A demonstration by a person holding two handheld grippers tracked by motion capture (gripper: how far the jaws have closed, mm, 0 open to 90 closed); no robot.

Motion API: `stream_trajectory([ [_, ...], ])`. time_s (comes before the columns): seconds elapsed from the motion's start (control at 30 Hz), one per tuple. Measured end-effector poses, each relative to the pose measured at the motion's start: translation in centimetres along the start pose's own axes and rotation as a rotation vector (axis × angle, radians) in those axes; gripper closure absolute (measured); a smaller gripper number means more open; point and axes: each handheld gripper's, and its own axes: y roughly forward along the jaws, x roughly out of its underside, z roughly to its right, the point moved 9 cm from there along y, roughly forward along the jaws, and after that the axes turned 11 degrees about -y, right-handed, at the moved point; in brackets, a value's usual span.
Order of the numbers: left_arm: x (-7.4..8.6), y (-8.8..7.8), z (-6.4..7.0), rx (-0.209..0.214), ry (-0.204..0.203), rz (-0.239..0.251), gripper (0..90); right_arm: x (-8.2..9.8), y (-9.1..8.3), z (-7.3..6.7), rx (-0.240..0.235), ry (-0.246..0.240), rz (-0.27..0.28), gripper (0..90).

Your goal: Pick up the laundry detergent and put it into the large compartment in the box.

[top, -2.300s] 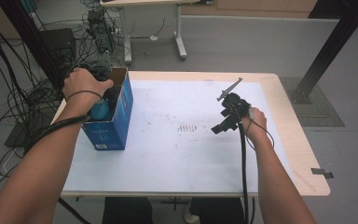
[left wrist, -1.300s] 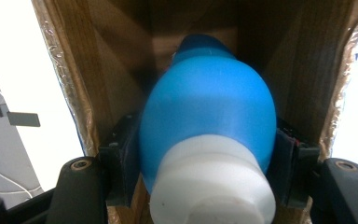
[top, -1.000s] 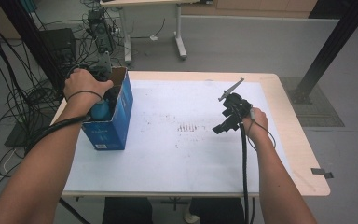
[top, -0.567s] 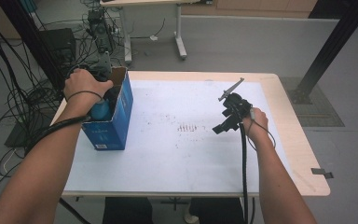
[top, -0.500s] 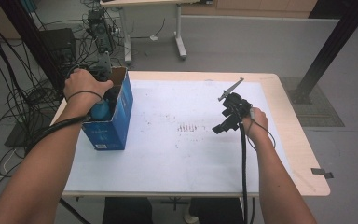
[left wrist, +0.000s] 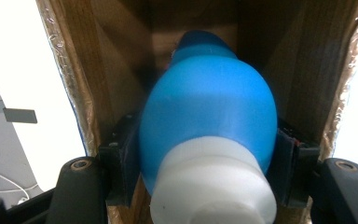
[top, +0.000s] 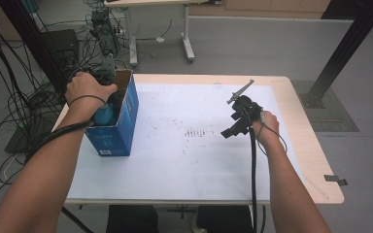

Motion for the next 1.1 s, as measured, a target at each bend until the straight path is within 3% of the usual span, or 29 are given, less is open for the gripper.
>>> stream_trajectory([
  [1.1,0.01,0.0,0.11,-0.002,0.001,0.003,36.8,-0.08,0.06,0.2,-0.004,-0.003,0.004,3.4],
])
